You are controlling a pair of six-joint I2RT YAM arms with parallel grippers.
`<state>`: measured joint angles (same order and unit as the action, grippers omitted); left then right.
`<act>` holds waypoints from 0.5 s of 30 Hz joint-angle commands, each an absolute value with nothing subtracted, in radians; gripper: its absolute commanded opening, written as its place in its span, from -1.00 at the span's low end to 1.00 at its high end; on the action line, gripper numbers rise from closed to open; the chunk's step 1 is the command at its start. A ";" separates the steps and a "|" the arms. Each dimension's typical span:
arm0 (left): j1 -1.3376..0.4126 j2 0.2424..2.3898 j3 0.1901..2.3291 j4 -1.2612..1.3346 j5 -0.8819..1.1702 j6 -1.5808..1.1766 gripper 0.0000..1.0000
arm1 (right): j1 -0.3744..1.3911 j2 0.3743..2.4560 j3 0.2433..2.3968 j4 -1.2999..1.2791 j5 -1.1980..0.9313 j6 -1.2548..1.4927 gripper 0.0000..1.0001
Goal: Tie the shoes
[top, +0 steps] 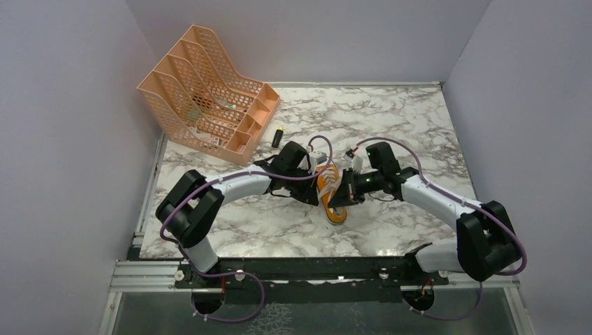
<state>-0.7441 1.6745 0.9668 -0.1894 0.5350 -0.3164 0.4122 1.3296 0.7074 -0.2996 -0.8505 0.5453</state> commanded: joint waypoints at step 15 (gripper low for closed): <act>-0.732 1.683 0.981 -0.193 0.558 -0.296 -1.00 | 0.422 1.427 0.953 -0.478 -0.684 0.446 0.15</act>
